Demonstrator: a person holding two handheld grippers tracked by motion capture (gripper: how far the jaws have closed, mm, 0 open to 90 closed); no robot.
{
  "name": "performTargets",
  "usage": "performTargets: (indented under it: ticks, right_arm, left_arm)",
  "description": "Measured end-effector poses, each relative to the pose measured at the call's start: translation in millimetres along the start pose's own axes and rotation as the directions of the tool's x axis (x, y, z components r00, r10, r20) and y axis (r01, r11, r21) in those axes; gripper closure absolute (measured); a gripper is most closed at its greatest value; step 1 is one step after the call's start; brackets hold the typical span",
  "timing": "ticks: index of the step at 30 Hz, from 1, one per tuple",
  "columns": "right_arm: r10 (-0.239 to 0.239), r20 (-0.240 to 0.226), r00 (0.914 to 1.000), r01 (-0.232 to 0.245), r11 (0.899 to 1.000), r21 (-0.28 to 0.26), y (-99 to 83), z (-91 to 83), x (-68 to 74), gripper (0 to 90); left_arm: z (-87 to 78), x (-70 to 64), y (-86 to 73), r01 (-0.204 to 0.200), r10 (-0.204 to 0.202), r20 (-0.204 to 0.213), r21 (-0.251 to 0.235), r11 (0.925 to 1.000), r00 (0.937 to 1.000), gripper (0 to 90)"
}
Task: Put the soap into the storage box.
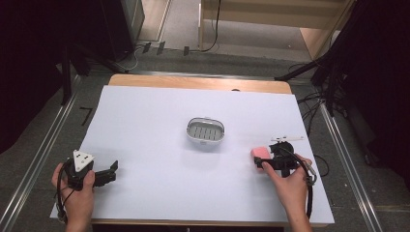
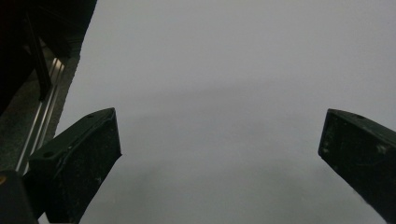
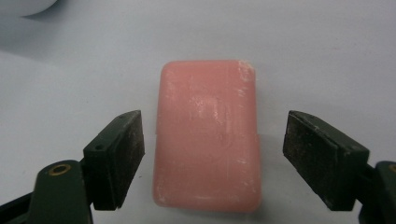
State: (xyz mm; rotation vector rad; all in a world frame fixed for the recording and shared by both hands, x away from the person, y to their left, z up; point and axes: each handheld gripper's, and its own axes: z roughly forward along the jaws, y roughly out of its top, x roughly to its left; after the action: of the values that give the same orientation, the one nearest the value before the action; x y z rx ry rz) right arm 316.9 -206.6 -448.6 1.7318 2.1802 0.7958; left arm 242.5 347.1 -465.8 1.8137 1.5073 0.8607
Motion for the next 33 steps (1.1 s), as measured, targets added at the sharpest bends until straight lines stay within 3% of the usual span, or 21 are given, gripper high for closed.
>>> performTargets:
  ticks: [11, 21, 33]
  right_arm:
    - [0.004, 0.034, 0.9994, -0.005, 0.999, 0.032, 1.3, 9.1, 4.7, 29.0]
    - [0.009, 0.037, 0.9993, -0.011, 0.999, 0.051, 0.2, 15.1, 6.9, 36.0]
    - [-0.041, 0.024, 0.9989, 0.04, 0.998, 0.045, -0.7, 14.5, 6.4, 38.3]
  left_arm:
    - [0.1, 0.1, 0.0, 0.0, 0.0, 0.001, 0.001, 1.0, 1.0, 0.0]
    - [0.2, 0.0, 0.0, -0.002, 0.002, 0.001, 0.001, 1.0, 1.0, 0.0]
    - [0.2, 0.0, 0.0, 0.001, -0.001, 0.001, 0.001, 1.0, 1.0, 0.0]
